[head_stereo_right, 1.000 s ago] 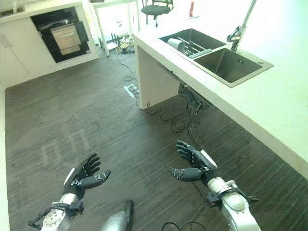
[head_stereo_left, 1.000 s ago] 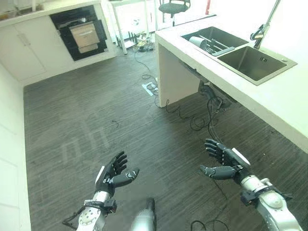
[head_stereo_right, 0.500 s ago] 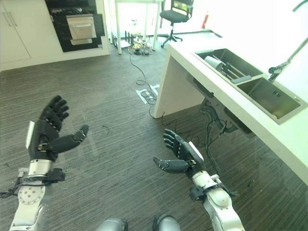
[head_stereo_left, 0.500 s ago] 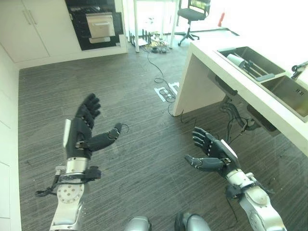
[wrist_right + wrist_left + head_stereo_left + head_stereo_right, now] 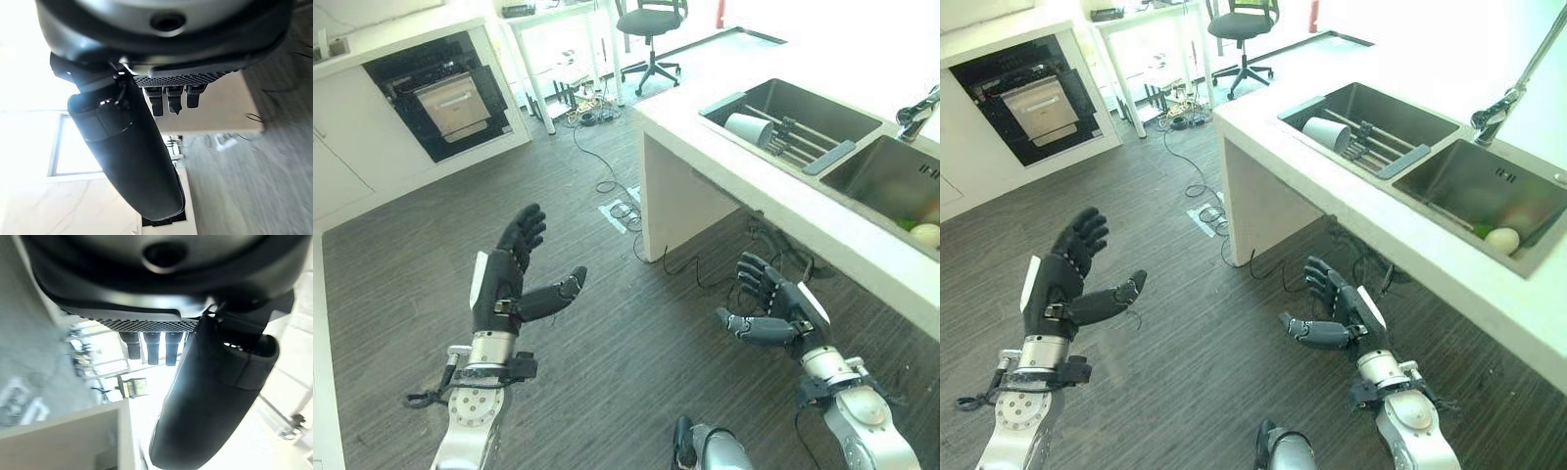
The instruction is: Place the dishes in the dishwasher.
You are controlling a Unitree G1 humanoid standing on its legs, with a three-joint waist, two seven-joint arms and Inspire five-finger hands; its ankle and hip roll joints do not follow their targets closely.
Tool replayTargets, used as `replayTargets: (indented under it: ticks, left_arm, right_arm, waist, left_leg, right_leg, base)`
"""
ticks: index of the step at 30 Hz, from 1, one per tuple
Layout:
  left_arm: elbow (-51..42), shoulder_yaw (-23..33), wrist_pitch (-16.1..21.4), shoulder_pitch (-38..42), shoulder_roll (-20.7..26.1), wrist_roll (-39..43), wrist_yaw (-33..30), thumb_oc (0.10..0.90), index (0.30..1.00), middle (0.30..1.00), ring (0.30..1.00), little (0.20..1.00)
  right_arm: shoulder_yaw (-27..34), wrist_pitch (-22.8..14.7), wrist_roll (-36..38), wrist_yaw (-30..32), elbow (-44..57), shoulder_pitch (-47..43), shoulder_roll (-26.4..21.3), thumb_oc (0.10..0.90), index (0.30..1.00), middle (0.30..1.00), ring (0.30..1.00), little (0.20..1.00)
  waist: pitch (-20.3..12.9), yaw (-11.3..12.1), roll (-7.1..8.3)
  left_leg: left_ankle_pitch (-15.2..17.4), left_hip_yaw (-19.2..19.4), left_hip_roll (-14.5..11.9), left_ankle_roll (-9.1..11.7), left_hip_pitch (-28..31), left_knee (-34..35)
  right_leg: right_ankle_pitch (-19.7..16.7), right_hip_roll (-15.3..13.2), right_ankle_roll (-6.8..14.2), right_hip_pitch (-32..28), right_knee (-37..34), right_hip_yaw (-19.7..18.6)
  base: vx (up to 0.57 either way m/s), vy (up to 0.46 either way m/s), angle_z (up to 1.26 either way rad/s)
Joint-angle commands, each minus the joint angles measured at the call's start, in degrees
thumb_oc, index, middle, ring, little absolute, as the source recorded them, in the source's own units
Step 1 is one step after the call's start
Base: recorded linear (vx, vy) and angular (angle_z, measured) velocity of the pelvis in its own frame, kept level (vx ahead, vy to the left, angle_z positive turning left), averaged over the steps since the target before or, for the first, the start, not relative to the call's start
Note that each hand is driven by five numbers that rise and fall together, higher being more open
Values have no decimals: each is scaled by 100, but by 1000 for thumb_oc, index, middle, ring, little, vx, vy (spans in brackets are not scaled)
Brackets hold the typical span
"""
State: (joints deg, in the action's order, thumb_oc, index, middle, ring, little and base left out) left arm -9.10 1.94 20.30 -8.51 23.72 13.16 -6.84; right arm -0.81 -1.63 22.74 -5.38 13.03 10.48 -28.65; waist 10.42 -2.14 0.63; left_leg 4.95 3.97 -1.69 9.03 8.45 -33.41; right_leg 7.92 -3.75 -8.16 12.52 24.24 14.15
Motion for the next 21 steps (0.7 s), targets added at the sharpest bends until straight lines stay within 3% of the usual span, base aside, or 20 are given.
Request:
replayTargets:
  ticks: [1,2,5,7,10,13,15,21]
  left_arm:
    - [-522,135,785,237,270,-67,-96,800,900,900,900,900]
    - [-526,162,817,221,270,-28,-83,800,900,900,900,900]
    - [-588,345,1101,122,251,182,-49,800,900,900,900,900]
    - [-698,475,1331,88,238,202,-152,800,900,900,900,900]
    - [-877,726,1761,125,197,94,-616,800,900,900,900,900]
    - [-885,835,1828,299,271,62,-786,800,900,900,900,900]
    - [-964,889,1735,365,378,137,-675,800,900,900,900,900]
    - [-1179,1007,1794,452,477,78,-340,800,900,900,900,900]
  right_arm:
    - [538,-913,325,10,462,-197,-51,800,900,900,900,900]
    - [534,-907,336,16,468,-229,-55,800,900,900,900,900]
    - [445,-866,319,-94,472,-436,-21,800,900,900,900,900]
    - [347,-812,204,-216,533,-523,55,800,900,900,900,900]
    - [332,-770,357,-391,763,-513,-112,800,900,900,900,900]
    - [447,-733,516,-564,806,-475,-187,800,900,900,900,900]
    - [610,-630,693,-623,1026,-210,-107,800,900,900,900,900]
    - [723,-603,520,-392,1071,-142,238,800,900,900,900,900]
  waist:
    - [-226,4,321]
    - [-204,35,354]
    - [-153,124,337]
    - [-201,200,103]
    - [-273,351,1]
    - [-337,279,3]
    - [-429,229,34]
    - [-524,277,70]
  left_leg:
    - [-677,217,251,-574,-1465,-629]
    - [-632,256,266,-656,-1559,-344]
    - [-672,384,185,-733,-1134,1486]
    - [-290,-297,4,-661,-1710,1622]
    - [-443,-1082,-40,-486,-2255,1622]
    - [-160,-950,-205,-495,-2191,1622]
    - [-10,-907,-132,-582,-2021,1622]
    - [185,-860,157,-843,-1879,1622]
  right_leg:
    - [-329,-154,836,-519,-706,-450]
    - [-321,-161,848,-541,-706,-502]
    - [-193,-25,945,-674,-706,-828]
    - [-87,267,982,-741,-706,-1067]
    - [205,358,953,-1028,-706,-1344]
    - [237,40,1087,-1140,-706,-1198]
    - [175,-225,1292,-1157,-706,-1062]
    - [-51,-620,1517,-1066,-706,-907]
  base:
    - [261,-147,-77]
    - [290,-61,-72]
    - [274,86,-103]
    - [288,268,-105]
    - [351,337,-89]
    - [304,430,-78]
    - [275,400,-50]
    - [141,268,12]
